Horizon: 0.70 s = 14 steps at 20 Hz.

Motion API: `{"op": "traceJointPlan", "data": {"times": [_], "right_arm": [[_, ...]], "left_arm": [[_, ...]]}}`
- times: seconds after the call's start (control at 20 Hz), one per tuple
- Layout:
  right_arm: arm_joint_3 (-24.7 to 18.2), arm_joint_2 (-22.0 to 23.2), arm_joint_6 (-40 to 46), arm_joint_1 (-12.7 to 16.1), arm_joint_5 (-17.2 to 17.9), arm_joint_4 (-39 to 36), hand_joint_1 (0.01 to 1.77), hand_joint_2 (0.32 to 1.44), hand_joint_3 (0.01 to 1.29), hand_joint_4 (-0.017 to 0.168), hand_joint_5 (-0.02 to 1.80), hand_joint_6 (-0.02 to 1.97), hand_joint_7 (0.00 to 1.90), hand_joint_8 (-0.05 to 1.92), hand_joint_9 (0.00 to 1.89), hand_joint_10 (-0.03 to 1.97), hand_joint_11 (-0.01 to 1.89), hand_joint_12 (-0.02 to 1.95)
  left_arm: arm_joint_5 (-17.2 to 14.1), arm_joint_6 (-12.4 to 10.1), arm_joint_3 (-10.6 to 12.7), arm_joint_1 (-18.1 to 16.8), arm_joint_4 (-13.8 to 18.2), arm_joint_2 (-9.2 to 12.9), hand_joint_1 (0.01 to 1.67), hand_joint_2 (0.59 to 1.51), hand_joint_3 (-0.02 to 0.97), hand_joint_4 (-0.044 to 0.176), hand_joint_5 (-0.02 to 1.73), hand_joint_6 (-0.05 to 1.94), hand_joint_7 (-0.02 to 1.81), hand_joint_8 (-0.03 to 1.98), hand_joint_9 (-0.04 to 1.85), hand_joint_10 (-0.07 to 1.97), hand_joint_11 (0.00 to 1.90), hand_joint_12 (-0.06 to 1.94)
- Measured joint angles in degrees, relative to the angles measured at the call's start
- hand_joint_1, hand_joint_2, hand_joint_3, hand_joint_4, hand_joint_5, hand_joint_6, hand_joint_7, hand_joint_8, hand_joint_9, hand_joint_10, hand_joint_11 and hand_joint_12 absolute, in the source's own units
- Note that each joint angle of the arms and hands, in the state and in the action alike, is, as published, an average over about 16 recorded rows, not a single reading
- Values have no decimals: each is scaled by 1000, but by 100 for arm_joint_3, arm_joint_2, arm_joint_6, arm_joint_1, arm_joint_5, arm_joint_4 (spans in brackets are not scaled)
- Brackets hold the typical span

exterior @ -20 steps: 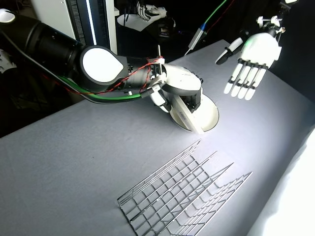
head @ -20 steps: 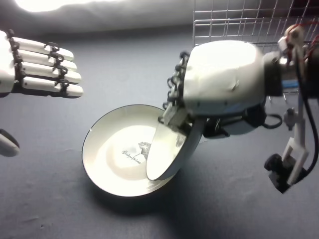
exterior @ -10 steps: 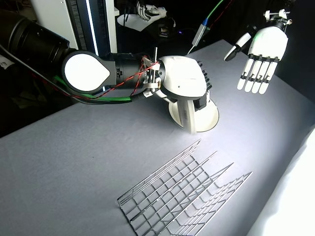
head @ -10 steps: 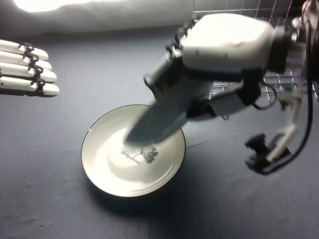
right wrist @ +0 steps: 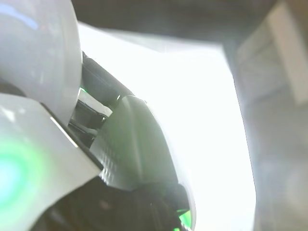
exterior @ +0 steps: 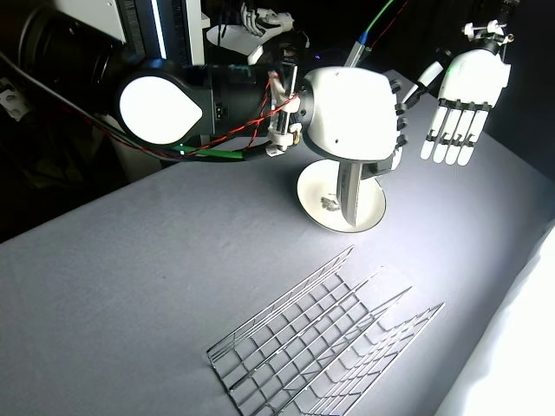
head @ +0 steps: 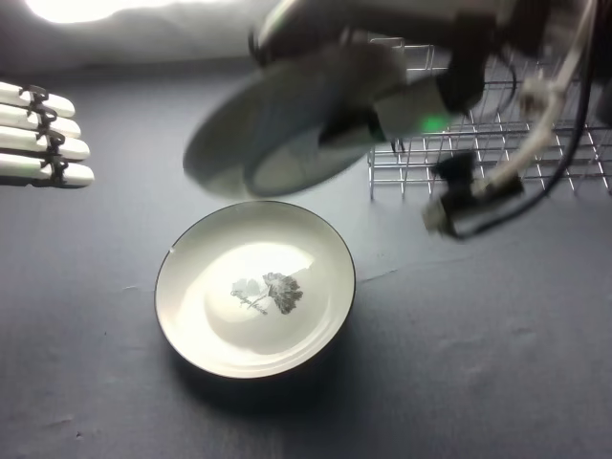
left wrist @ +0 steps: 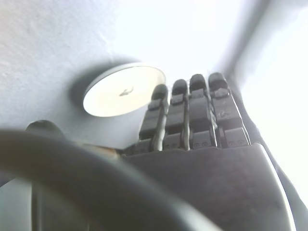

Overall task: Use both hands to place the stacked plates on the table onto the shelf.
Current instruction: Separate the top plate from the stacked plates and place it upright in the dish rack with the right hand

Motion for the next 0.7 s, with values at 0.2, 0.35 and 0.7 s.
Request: {"op": "traceJointPlan", "data": {"times": [0.2, 0.35, 0.7], "right_arm": [[61, -8, 37, 232, -265, 438, 1365, 962, 14, -3, 873, 1007, 1097, 791, 1062, 974, 927, 1001], [133, -12, 56, 392, -463, 740, 1367, 962, 15, -3, 877, 1009, 1094, 791, 1056, 983, 913, 1016], [345, -18, 66, 627, -839, 1259, 1372, 961, 14, -4, 901, 987, 1091, 774, 1052, 996, 886, 1048]], "left_arm": [[43, 87, 39, 37, -33, -2, 14, 1074, 20, 4, 22, 19, 18, 14, 21, 7, 13, 10], [49, 111, 66, 55, -54, -5, 13, 1074, 20, 4, 22, 19, 19, 14, 21, 7, 13, 10], [-12, 150, 93, 74, -72, -20, 13, 1074, 20, 4, 21, 19, 20, 14, 21, 7, 13, 10]]}}
